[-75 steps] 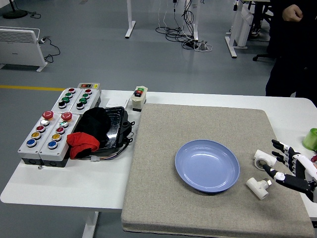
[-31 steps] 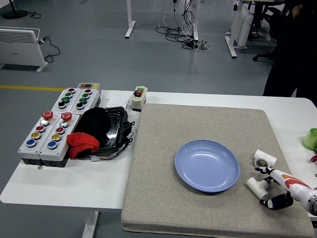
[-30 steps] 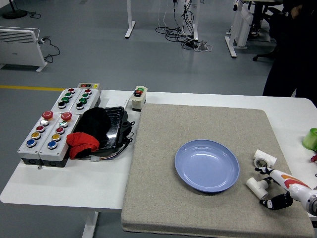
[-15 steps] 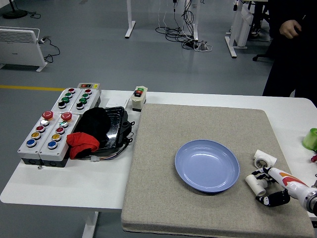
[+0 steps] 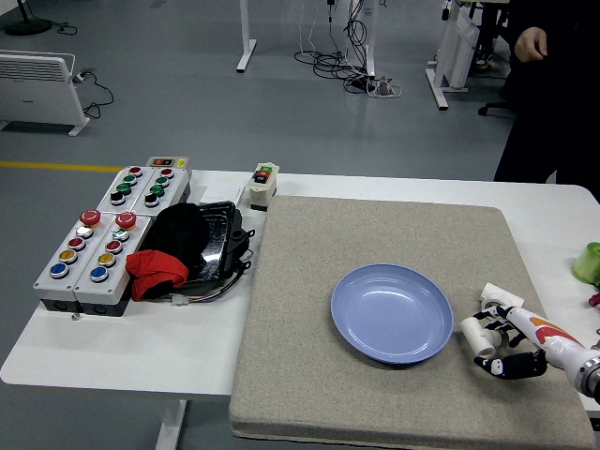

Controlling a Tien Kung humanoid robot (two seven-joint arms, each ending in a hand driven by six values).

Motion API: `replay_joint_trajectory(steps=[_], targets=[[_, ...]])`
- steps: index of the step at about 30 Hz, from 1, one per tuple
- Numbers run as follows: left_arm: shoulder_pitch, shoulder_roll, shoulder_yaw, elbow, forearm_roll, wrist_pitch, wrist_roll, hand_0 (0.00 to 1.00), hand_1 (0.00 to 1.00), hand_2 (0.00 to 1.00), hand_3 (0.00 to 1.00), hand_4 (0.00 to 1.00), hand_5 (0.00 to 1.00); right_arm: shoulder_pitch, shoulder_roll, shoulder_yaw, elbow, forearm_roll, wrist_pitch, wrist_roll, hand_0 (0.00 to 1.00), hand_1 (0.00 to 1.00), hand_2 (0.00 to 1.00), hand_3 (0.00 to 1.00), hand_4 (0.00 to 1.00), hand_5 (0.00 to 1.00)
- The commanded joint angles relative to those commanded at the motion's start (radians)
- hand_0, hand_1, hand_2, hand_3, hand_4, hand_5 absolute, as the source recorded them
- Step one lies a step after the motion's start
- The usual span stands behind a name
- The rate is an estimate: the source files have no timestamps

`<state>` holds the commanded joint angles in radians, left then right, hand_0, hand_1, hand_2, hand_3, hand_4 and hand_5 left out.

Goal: Pick pipe place plate twice

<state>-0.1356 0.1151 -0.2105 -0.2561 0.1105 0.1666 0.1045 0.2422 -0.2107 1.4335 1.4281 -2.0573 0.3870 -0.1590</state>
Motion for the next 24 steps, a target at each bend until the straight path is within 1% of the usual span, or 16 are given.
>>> replay_joint_trajectory(steps=[2, 3, 6, 8, 9, 10, 13, 14, 15, 20, 21, 23, 24], targets=[[0.001, -0.001, -0.001, 0.000, 0.002, 0.001, 0.001, 0.625, 0.583, 0.520, 0.589, 0.275, 0.998, 0.006, -0.003, -0.011, 0.022, 0.015, -0.006, 0.004, 0.513, 0.568, 0.596, 0.710, 0.641, 0.359], [0.001, -0.001, -0.001, 0.000, 0.001, 0.001, 0.000, 0.625, 0.583, 0.519, 0.589, 0.274, 0.998, 0.010, -0.005, -0.018, 0.034, 0.021, -0.012, 0.009, 0.528, 0.563, 0.591, 0.702, 0.633, 0.355], [0.002, 0.000, 0.000, 0.000, 0.000, 0.001, 0.000, 0.625, 0.583, 0.519, 0.589, 0.274, 0.998, 0.025, -0.005, -0.033, 0.050, 0.030, -0.027, 0.021, 0.528, 0.563, 0.591, 0.702, 0.633, 0.355], [0.002, 0.000, -0.002, 0.000, 0.003, 0.001, 0.001, 0.625, 0.583, 0.519, 0.589, 0.274, 0.998, 0.047, -0.001, -0.051, 0.050, 0.033, -0.036, 0.035, 0.528, 0.563, 0.591, 0.702, 0.633, 0.355], [0.002, 0.000, -0.003, 0.000, 0.004, 0.001, 0.001, 0.626, 0.583, 0.520, 0.589, 0.274, 0.998, 0.055, 0.001, -0.058, 0.048, 0.033, -0.037, 0.040, 0.553, 0.573, 0.588, 0.698, 0.647, 0.358], [0.003, 0.000, -0.003, 0.000, 0.005, 0.001, 0.001, 0.626, 0.583, 0.520, 0.589, 0.274, 0.998, 0.066, 0.004, -0.067, 0.044, 0.031, -0.035, 0.046, 0.553, 0.573, 0.588, 0.698, 0.647, 0.358], [0.004, 0.000, -0.002, 0.000, 0.003, 0.001, 0.000, 0.626, 0.583, 0.520, 0.589, 0.274, 0.998, 0.109, 0.019, -0.119, 0.025, 0.010, -0.038, 0.071, 0.553, 0.573, 0.588, 0.698, 0.647, 0.358], [0.004, 0.000, -0.002, 0.000, 0.002, 0.001, 0.000, 0.626, 0.583, 0.520, 0.589, 0.274, 0.998, 0.112, 0.021, -0.124, 0.023, 0.007, -0.038, 0.072, 0.553, 0.573, 0.588, 0.698, 0.647, 0.358], [0.004, 0.000, -0.001, 0.000, 0.000, 0.001, 0.000, 0.626, 0.583, 0.519, 0.587, 0.274, 0.998, 0.129, 0.029, -0.143, 0.008, -0.009, -0.038, 0.077, 0.599, 0.605, 0.593, 0.696, 0.638, 0.350], [0.004, 0.000, 0.003, 0.000, -0.006, 0.002, -0.002, 0.626, 0.583, 0.519, 0.587, 0.274, 0.998, 0.185, 0.059, -0.200, -0.050, -0.055, -0.038, 0.084, 0.599, 0.605, 0.593, 0.696, 0.638, 0.350], [0.004, 0.000, 0.002, 0.000, -0.005, 0.001, -0.001, 0.626, 0.583, 0.519, 0.588, 0.275, 0.998, 0.202, 0.069, -0.214, -0.069, -0.068, -0.039, 0.086, 0.623, 0.631, 0.602, 0.697, 0.626, 0.333], [0.004, 0.000, 0.003, -0.001, -0.006, 0.001, -0.001, 0.626, 0.583, 0.519, 0.588, 0.275, 0.998, 0.226, 0.081, -0.234, -0.098, -0.097, -0.037, 0.085, 0.623, 0.631, 0.602, 0.697, 0.626, 0.333], [0.004, 0.000, 0.004, -0.001, -0.007, 0.001, -0.001, 0.626, 0.583, 0.519, 0.588, 0.275, 0.998, 0.229, 0.083, -0.236, -0.102, -0.102, -0.036, 0.085, 0.623, 0.631, 0.602, 0.697, 0.626, 0.333]])
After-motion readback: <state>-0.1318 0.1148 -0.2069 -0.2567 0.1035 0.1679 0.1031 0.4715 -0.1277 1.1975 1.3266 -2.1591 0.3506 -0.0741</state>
